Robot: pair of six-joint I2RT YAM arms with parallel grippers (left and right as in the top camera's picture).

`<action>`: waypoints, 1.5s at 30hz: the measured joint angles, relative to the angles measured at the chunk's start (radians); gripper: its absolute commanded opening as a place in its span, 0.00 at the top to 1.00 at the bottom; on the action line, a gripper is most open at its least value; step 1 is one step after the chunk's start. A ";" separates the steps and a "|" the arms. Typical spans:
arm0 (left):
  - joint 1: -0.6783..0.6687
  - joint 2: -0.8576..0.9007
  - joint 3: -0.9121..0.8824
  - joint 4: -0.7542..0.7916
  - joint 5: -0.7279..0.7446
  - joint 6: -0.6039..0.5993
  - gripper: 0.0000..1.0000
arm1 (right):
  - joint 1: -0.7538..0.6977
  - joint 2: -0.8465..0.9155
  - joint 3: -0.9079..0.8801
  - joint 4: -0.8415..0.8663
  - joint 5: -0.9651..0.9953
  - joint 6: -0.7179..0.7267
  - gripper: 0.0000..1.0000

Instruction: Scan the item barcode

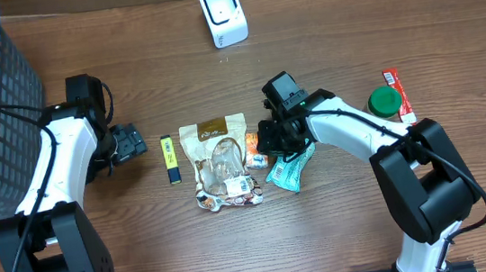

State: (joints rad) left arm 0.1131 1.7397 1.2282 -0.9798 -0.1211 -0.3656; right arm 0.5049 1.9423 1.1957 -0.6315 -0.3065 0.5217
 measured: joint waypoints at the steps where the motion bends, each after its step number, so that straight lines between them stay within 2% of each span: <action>1: 0.000 0.000 0.000 0.000 0.000 0.000 0.00 | 0.000 -0.004 -0.003 0.002 -0.003 0.002 0.94; 8: 0.000 0.000 0.000 0.000 0.000 0.000 0.00 | -0.026 -0.008 -0.006 -0.009 -0.061 0.000 0.96; 11: 0.000 0.000 0.000 0.000 0.000 0.000 0.00 | -0.081 -0.008 -0.006 -0.021 -0.159 -0.031 0.96; 15: 0.000 0.000 0.000 0.000 0.000 0.000 0.00 | -0.190 -0.008 -0.006 -0.059 -0.383 -0.143 0.96; 20: 0.000 0.000 0.000 0.000 0.000 0.000 0.00 | -0.317 -0.010 -0.006 -0.233 -0.685 -0.408 0.96; 23: 0.000 0.000 0.000 0.000 0.000 0.000 0.00 | -0.387 -0.021 -0.005 -0.393 -0.866 -0.656 0.96; 29: 0.000 0.000 0.000 0.000 0.000 0.000 0.00 | -0.447 -0.027 -0.006 -0.657 -1.039 -1.016 0.96; 36: 0.000 0.000 0.000 0.000 0.000 0.000 0.00 | -0.460 -0.028 -0.006 -1.007 -1.116 -1.424 0.96; 40: 0.000 0.000 0.000 0.000 0.000 0.000 0.00 | -0.460 -0.029 -0.006 -1.063 -1.126 -1.555 0.96; 45: 0.000 0.000 0.000 0.000 0.000 0.000 0.00 | -0.460 -0.029 -0.006 -1.064 -1.128 -1.625 0.96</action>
State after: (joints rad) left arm 0.1131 1.7397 1.2282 -0.9798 -0.1211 -0.3656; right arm 0.0448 1.9129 1.1892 -1.6951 -1.4345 -1.1030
